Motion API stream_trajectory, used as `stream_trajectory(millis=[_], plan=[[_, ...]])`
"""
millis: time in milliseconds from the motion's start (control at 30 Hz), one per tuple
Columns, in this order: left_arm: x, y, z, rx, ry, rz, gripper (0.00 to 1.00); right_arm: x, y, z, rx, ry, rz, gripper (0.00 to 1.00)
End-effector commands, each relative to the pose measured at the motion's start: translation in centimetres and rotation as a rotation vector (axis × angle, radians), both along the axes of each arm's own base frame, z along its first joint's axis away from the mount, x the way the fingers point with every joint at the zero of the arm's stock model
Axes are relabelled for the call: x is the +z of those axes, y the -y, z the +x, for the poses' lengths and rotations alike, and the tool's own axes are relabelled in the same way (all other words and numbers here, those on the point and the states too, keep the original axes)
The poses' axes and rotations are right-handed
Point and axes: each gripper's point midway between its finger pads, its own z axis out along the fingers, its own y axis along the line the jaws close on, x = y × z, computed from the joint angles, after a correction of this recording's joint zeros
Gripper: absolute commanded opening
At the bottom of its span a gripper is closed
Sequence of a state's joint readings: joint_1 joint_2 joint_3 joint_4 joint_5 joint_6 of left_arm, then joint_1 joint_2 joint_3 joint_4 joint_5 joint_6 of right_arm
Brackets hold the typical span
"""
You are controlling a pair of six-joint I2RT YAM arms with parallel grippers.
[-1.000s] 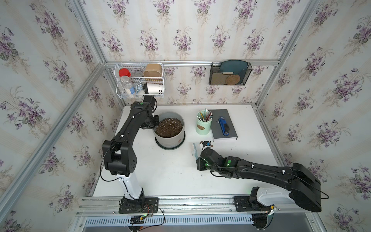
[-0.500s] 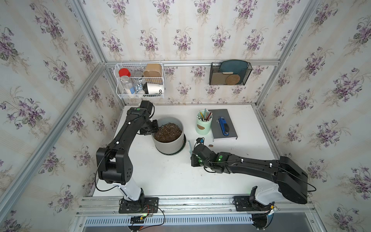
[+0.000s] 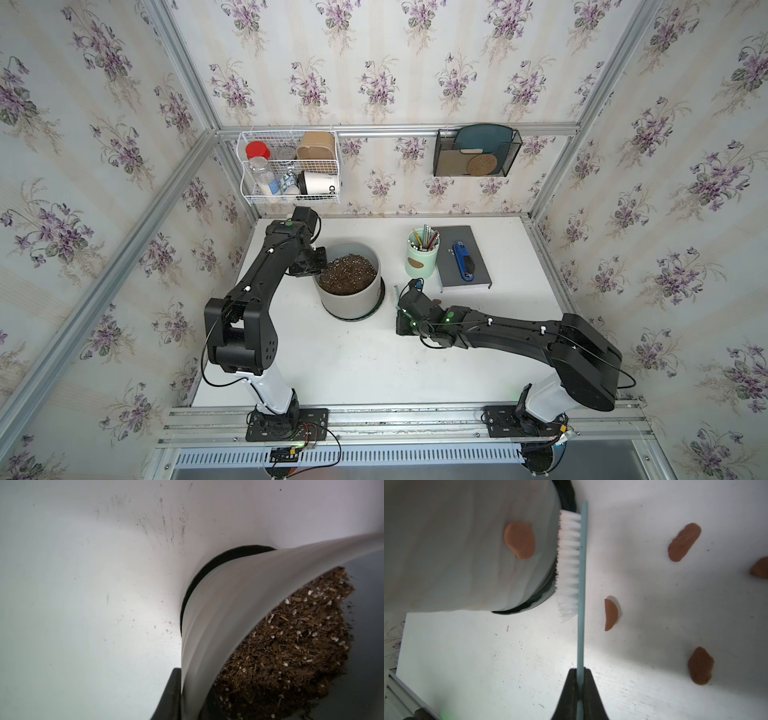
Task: Scrub the dried mud off the ceramic pot
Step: Rotate the pot on the tray, then brush off the soil from the pot.
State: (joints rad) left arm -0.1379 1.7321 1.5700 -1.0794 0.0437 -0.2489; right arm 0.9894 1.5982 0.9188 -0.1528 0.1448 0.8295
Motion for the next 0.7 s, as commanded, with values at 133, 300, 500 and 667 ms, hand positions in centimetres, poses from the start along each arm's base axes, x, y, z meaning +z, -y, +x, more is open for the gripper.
stream_trajectory(millis=[133,300,500,667], plan=[[0.3,1.1,-0.4,0.016,0.007,-0.077,0.04,0.0,-1.8,1.2,0.024,0.03,0.045,0.0],[0.2,1.3,-1.1,0.008,0.003,-0.087,0.0,-0.4,-2.2,1.6,0.029,0.032,0.044,0.0],[0.4,2.4,-1.7,0.007,0.006,-0.138,0.0,-1.0,-2.8,0.8,0.052,0.004,0.072,0.0],[-0.1,3.0,-1.9,0.022,-0.01,-0.151,0.0,-1.0,-3.2,0.3,0.072,0.003,0.099,0.0]])
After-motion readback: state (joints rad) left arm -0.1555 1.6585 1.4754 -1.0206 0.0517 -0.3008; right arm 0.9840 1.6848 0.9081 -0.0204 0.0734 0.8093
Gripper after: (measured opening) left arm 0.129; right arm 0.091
